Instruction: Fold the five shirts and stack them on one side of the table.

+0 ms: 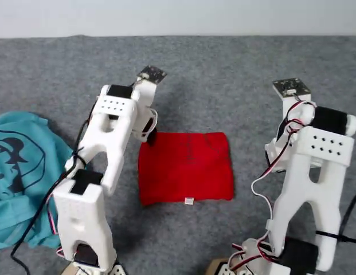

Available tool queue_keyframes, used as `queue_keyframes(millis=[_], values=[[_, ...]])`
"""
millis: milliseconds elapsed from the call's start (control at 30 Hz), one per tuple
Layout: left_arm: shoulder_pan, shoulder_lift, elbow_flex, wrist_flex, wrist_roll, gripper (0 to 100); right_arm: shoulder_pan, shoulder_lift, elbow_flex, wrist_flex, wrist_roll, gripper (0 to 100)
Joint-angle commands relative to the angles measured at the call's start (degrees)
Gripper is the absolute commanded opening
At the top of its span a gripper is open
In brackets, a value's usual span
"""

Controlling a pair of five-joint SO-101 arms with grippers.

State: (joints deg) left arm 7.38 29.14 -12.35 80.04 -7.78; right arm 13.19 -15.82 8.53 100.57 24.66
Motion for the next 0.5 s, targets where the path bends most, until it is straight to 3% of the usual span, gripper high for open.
queue_keyframes(millis=[0, 133, 333, 467], values=[[-0.18, 2.64, -9.19, 0.18, 0.35, 16, -0.31, -2.42, -0.7, 2.15, -0.79, 1.1], [-0.18, 6.77, -17.1, 3.16, 0.26, 15, -0.22, -2.42, -0.7, 2.15, -0.79, 1.1], [1.05, 6.51, -29.49, 20.66, -1.67, 14, -0.13, -2.51, -0.7, 2.24, -0.79, 1.1], [1.93, 1.58, -24.13, 20.66, -2.73, 9, -0.31, -2.51, -0.79, 2.24, -0.79, 1.1]])
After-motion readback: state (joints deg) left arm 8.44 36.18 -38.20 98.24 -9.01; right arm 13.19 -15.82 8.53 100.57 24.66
